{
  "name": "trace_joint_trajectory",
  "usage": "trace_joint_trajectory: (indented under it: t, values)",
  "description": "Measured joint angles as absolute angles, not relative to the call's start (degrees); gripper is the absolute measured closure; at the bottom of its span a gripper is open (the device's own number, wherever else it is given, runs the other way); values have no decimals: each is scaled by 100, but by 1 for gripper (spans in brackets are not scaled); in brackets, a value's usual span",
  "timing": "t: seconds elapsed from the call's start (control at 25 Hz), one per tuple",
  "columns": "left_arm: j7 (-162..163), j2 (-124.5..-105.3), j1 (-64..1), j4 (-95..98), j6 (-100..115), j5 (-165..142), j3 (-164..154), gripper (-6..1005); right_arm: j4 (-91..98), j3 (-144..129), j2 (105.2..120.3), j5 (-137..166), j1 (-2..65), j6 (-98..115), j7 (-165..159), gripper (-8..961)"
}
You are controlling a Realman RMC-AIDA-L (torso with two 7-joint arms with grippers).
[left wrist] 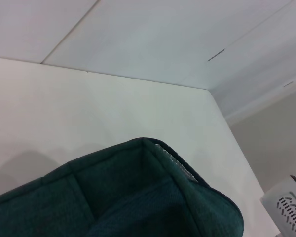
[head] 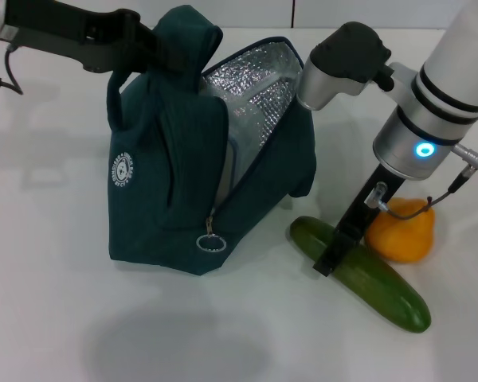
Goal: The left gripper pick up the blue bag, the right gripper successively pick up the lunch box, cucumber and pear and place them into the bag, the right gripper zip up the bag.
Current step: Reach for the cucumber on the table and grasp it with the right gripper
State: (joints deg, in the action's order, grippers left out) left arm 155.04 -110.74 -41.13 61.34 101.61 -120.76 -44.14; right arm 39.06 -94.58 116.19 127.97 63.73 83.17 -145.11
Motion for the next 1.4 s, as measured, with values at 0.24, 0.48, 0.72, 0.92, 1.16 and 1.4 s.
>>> trace_joint_trajectory:
  t: [0.24,0.48,0.72,0.92,1.16,1.4]
  values:
    - [15497,-11074,-4113,6134,10152,-12076,-4412,957,3881,-9496,11619,12790,6366,8281,-14504,111]
    - [15495,-11074,-4113,6134,10143,-12076,-4412,957,3883,-9716,11619,12768,6342,8184,-14501,118]
    - [15495,-11074,-4113,6135,10142,-12078,-4412,957,3971,-9767,11619,12735,6311,8131,-14494,125]
    - [15489,-11071,-4113,6134,10142,-12082,-4412,957,4151,-9833,11619,12744,6247,8153,-14493,303]
    - [15485,-11068,-4099,6135,10142,-12085,-4408,957,4187,-9852,11619,12748,6230,8168,-14493,340]
    - [15485,-11052,-4079,6135,10142,-12085,-4387,957,4219,-9860,11619,12766,6230,8182,-14493,340]
